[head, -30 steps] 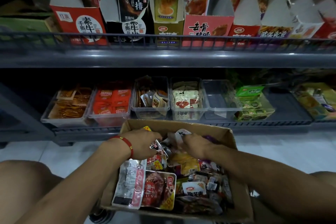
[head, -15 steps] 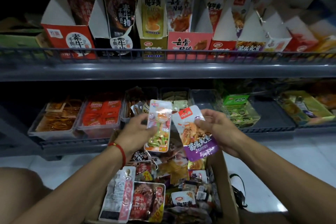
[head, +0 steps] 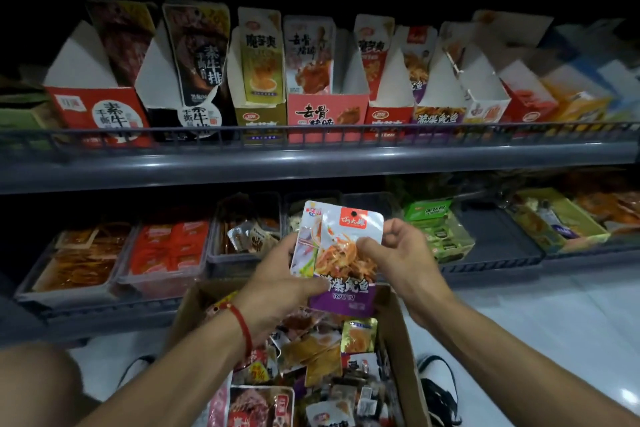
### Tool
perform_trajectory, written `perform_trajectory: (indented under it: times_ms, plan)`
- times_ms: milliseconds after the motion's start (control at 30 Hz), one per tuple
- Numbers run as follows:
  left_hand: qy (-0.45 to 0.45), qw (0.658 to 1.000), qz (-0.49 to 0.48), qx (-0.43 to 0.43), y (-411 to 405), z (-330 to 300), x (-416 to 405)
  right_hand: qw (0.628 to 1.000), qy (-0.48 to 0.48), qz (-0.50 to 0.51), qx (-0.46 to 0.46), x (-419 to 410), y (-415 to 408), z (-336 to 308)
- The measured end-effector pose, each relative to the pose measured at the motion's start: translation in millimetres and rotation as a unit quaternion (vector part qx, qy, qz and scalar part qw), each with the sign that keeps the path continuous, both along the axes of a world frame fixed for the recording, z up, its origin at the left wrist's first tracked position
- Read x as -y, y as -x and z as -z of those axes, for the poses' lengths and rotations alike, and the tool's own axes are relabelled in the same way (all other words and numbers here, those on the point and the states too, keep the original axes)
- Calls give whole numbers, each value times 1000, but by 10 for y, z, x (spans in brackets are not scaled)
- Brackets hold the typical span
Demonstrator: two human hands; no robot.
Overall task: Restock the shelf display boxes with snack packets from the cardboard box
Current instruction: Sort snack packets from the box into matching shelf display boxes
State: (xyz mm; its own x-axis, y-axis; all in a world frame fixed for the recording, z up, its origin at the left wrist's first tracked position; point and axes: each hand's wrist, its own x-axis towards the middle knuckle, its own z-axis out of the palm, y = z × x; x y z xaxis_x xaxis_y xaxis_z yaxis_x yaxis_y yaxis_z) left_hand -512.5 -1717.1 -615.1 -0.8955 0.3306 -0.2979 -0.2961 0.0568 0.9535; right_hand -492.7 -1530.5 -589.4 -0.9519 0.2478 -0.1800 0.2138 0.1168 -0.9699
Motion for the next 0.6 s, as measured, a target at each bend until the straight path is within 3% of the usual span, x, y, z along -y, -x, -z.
perform_trajectory:
  times_ms: [100,267,500,600]
  plan:
    - [41,997,-18,-70,62,-122,-44,998,-35,-48,-3,-167,56,-190]
    - [52,985,-4,-165,120,-280,-33,949,-251,-181,-67,-494,69,-507]
    - [9,980,-46,-191,194,-374,31,941,-277,-158,-117,-857,200,-853]
    - [-30,982,-83,-168,304,-386,74,907,-371,-80,-181,-1075,321,-1300]
